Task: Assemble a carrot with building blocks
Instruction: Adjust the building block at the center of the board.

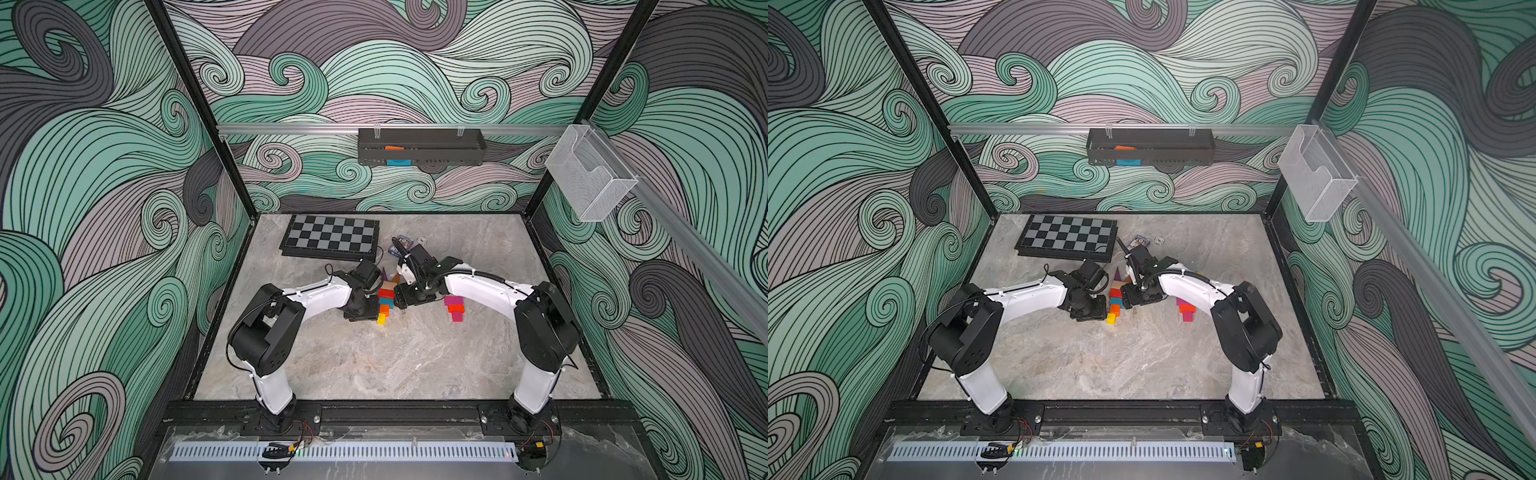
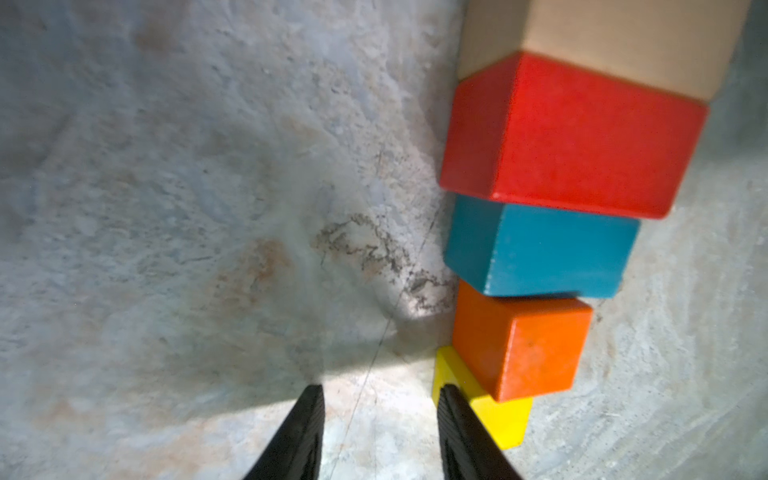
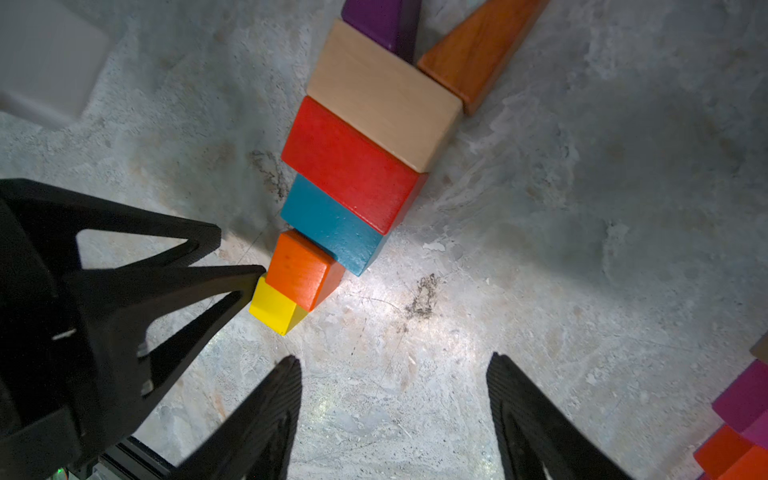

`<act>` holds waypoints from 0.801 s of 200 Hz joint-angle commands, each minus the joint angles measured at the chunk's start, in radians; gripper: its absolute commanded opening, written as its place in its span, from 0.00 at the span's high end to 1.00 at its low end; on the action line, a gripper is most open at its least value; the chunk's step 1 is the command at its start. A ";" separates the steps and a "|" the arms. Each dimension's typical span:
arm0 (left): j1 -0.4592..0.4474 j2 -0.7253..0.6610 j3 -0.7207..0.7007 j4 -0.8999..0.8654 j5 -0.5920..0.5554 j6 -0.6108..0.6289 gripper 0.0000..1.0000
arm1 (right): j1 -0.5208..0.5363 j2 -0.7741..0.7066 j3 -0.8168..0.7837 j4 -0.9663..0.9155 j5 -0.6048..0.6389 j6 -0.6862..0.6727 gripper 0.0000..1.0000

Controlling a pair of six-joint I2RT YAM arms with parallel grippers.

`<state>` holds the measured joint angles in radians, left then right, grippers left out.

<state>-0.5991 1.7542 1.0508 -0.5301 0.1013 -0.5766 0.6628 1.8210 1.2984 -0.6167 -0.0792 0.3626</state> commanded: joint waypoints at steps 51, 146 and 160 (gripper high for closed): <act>-0.011 0.005 0.030 -0.001 -0.001 0.004 0.54 | 0.003 -0.012 -0.008 -0.015 0.007 0.008 0.28; -0.013 0.020 0.049 0.004 0.001 0.007 0.54 | 0.003 -0.006 -0.007 -0.015 0.002 0.009 0.28; -0.012 0.015 0.047 -0.001 -0.009 0.006 0.53 | 0.004 -0.009 -0.007 -0.015 0.002 0.009 0.28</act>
<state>-0.6067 1.7596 1.0649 -0.5236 0.1013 -0.5758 0.6628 1.8210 1.2964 -0.6182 -0.0795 0.3626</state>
